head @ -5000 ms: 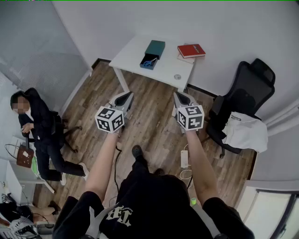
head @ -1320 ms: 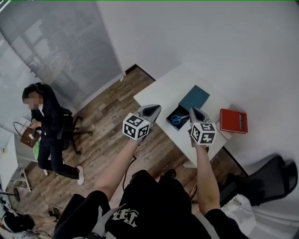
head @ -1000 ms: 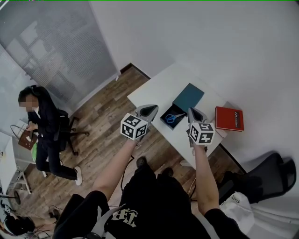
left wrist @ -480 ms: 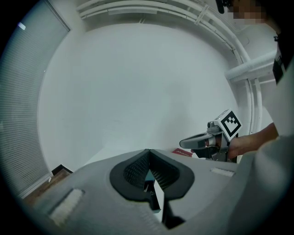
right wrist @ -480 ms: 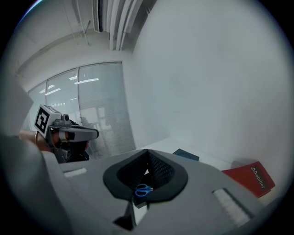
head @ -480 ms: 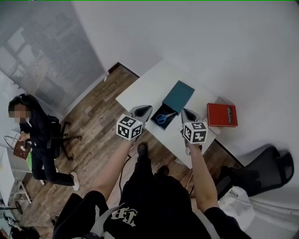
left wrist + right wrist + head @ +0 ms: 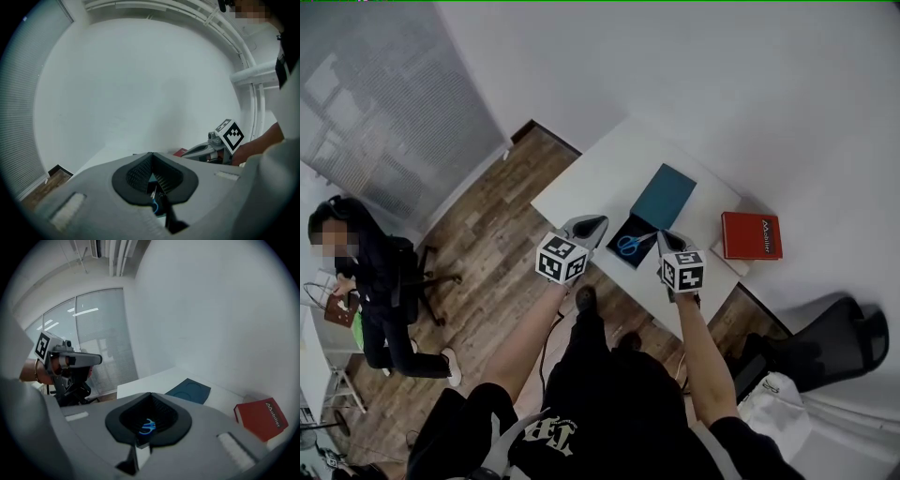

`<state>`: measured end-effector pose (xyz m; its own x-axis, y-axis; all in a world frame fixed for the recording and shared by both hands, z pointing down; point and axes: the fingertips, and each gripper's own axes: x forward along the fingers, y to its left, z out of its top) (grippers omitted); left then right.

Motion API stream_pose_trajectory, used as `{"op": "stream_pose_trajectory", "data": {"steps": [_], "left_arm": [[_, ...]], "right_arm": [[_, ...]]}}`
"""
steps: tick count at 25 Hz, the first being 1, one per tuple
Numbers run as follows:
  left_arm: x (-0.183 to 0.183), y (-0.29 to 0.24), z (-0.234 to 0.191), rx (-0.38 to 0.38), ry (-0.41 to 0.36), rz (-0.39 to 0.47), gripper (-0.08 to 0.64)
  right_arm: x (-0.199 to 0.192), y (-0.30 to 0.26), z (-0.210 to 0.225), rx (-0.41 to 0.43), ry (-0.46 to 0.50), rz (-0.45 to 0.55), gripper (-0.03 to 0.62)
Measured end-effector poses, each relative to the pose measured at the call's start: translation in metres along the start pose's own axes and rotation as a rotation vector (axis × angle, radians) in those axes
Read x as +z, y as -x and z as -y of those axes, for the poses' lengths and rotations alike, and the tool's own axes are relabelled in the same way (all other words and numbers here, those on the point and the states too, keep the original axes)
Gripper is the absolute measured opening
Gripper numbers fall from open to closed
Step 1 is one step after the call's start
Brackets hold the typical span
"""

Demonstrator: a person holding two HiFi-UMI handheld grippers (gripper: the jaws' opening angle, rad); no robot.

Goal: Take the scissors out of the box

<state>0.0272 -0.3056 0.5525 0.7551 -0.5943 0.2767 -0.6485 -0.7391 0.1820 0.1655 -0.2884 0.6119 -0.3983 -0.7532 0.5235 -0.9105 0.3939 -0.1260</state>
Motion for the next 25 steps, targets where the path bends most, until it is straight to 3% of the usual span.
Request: {"op": "stream_pose_trajectory", "data": {"steps": [10, 17, 25], "left_arm": [[-0.023, -0.019, -0.037, -0.054, 0.035, -0.047, 0.002], [-0.041, -0.034, -0.056, -0.081, 0.068, -0.077, 0.002], [-0.052, -0.052, -0.079, -0.119, 0.089, -0.113, 0.002]], "right_arm": [[-0.046, -0.062, -0.011, 0.033, 0.036, -0.171, 0.006], [-0.076, -0.09, -0.01, 0.032, 0.005, -0.273, 0.069], [-0.113, -0.116, -0.001, -0.03, -0.029, -0.395, 0.132]]}}
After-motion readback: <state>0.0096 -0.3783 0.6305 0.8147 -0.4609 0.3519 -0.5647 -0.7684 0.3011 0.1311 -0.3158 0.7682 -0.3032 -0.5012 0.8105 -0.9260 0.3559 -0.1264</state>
